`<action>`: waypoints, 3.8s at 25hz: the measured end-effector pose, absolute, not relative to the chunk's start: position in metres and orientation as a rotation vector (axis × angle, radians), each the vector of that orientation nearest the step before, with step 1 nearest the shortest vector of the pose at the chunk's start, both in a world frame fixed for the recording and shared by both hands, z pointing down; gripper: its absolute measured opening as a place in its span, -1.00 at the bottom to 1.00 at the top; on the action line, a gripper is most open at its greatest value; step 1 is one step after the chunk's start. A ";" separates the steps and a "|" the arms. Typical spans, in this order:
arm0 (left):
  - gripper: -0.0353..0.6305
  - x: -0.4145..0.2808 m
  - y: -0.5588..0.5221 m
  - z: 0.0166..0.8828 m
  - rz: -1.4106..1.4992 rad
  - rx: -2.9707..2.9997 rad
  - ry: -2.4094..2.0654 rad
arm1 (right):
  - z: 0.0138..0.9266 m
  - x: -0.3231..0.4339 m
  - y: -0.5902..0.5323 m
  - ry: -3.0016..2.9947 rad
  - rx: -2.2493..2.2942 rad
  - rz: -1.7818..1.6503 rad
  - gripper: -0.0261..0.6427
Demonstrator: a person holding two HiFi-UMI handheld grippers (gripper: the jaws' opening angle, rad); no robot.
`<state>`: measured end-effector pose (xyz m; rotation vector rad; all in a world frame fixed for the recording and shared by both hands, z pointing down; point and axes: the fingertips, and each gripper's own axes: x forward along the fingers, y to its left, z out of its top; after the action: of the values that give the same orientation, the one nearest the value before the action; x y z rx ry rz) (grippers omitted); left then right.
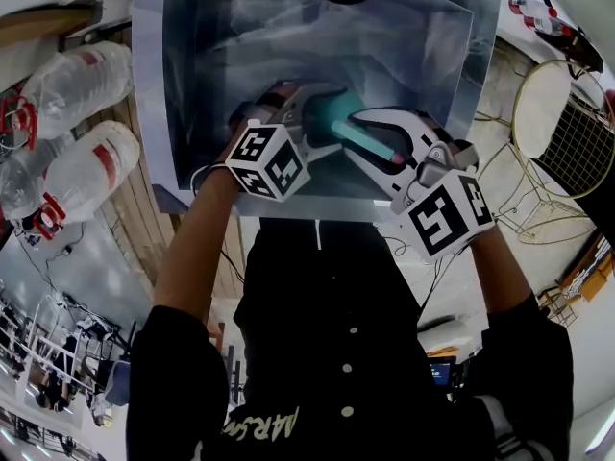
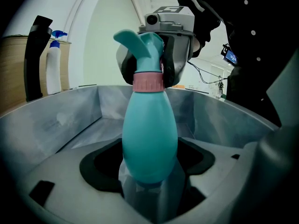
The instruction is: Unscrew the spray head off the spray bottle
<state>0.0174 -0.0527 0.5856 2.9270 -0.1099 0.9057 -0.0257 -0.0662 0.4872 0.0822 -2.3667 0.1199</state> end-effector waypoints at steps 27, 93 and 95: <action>0.24 0.025 -0.045 0.586 0.925 2.944 -0.058 | 0.447 0.033 -0.088 -2.502 0.204 0.233 -0.09; 0.24 0.037 -0.044 0.585 0.909 2.926 -0.091 | 0.482 -0.020 -0.046 -2.535 -0.311 -0.080 -0.46; 0.24 0.038 -0.044 0.585 0.913 2.926 -0.096 | 0.482 -0.020 -0.048 -2.540 -0.275 -0.064 -0.45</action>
<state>0.0378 -0.0442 0.5850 2.9260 -0.0958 0.9135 -0.0199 -0.0478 0.4816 -0.2755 -2.5399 -0.0640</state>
